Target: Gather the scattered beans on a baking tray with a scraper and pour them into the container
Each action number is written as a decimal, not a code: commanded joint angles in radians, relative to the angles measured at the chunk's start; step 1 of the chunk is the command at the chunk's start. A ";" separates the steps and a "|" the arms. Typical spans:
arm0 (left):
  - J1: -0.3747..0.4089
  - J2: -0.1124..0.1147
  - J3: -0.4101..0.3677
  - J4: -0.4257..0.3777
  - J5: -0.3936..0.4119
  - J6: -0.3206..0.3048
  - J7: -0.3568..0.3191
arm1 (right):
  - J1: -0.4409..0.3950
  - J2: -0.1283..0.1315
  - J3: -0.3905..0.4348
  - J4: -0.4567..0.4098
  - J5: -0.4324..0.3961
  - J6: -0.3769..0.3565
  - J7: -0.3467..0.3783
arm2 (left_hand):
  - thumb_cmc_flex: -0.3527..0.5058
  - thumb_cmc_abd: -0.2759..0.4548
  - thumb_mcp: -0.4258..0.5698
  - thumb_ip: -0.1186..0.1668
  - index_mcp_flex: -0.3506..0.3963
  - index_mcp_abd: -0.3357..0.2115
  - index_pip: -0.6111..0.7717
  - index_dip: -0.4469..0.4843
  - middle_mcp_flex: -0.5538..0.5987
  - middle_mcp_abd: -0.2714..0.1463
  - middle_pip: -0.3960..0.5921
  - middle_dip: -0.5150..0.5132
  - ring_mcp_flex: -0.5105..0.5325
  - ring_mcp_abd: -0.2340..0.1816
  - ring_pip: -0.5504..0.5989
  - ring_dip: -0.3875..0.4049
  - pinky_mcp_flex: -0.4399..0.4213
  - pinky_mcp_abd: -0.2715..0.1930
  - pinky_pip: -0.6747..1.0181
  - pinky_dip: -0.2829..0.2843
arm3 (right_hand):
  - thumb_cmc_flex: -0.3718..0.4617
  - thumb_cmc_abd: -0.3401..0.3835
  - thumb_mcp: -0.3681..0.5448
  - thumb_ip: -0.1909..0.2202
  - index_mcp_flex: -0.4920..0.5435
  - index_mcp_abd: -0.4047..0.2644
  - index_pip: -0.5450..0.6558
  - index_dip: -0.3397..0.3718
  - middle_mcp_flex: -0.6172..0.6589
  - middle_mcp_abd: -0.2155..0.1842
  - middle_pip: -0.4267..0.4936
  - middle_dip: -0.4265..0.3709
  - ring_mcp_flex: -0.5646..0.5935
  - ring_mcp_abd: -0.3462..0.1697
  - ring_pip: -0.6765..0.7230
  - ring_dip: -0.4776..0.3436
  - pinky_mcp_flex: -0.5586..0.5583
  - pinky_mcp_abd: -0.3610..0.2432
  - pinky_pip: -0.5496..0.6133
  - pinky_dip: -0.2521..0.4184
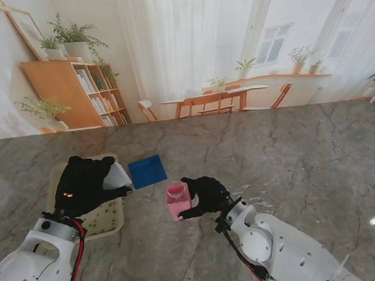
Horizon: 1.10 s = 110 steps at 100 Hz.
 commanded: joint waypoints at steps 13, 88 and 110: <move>0.009 -0.006 0.008 0.014 -0.013 0.006 0.013 | 0.003 0.007 0.005 0.008 -0.017 -0.007 0.038 | 0.426 0.181 0.152 -0.016 0.000 -0.172 0.099 0.040 0.051 -0.264 0.269 0.045 -0.016 -0.050 -0.005 0.002 -0.006 -0.024 -0.001 -0.021 | 0.242 0.163 0.215 0.042 0.013 -0.337 0.262 0.125 0.057 -0.170 0.075 -0.009 0.014 -0.037 -0.001 -0.008 0.003 -0.018 -0.003 -0.008; -0.017 -0.006 0.040 0.036 -0.039 0.021 -0.002 | 0.050 0.037 -0.025 0.081 -0.043 -0.022 0.122 | 0.422 0.180 0.152 -0.016 0.001 -0.174 0.101 0.038 0.054 -0.267 0.275 0.048 -0.013 -0.053 0.001 0.007 -0.003 -0.025 0.006 -0.018 | 0.123 0.199 0.207 0.080 -0.058 -0.146 0.136 0.171 -0.099 -0.044 0.125 -0.036 -0.104 0.061 -0.001 -0.008 -0.109 0.037 -0.006 0.016; -0.027 -0.006 0.049 0.042 -0.045 0.025 -0.006 | 0.027 0.050 0.000 0.041 -0.019 -0.002 0.204 | 0.422 0.180 0.152 -0.016 0.001 -0.172 0.101 0.038 0.054 -0.267 0.276 0.049 -0.013 -0.053 0.002 0.008 -0.003 -0.025 0.006 -0.018 | -0.022 0.300 0.155 0.177 -0.092 -0.043 -0.205 0.182 -0.206 0.032 0.018 -0.087 -0.193 0.109 -0.061 -0.008 -0.189 0.050 -0.048 0.008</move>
